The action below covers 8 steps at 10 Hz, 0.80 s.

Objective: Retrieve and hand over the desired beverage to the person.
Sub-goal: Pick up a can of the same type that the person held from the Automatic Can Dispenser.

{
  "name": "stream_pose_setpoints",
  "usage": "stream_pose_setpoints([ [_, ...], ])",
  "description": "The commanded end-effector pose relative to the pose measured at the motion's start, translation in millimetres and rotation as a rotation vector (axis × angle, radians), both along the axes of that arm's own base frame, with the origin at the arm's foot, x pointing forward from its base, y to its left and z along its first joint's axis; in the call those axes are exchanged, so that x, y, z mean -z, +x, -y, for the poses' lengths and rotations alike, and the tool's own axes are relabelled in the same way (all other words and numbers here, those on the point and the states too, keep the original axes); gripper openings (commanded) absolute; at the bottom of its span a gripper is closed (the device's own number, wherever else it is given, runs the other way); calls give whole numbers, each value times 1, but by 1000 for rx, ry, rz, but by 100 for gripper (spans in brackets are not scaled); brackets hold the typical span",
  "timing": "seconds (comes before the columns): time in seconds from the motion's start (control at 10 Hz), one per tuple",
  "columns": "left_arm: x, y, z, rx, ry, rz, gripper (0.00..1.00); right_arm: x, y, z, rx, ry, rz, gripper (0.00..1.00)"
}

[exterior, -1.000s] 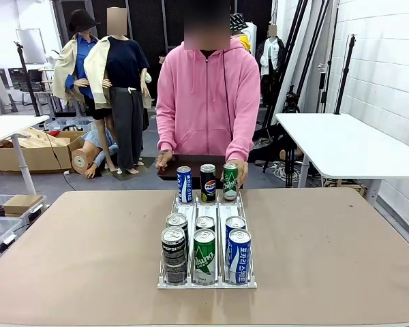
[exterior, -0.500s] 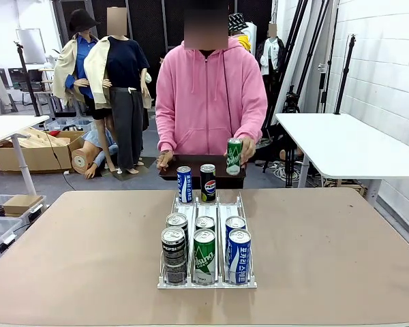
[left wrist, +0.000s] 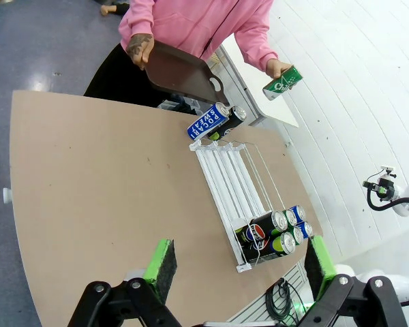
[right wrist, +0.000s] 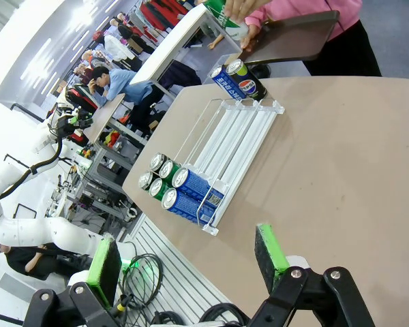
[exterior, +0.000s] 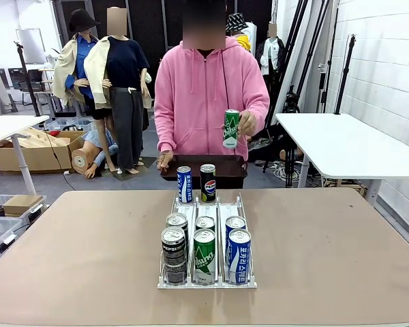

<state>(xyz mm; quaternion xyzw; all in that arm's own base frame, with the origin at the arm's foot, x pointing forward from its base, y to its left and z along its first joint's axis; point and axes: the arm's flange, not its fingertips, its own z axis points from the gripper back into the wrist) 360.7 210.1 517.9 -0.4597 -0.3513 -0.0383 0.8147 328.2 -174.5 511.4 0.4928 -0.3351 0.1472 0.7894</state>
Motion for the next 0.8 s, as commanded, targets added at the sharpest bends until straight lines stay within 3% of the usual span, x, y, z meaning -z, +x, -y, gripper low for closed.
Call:
stream_pose_setpoints([
  [0.0, -1, 0, -2, 2, -16, 14, 100, -1, 2, 0, 1, 23, 14, 100],
  [0.7, -1, 0, -2, 2, -16, 14, 100, -1, 2, 0, 1, 23, 14, 100],
])
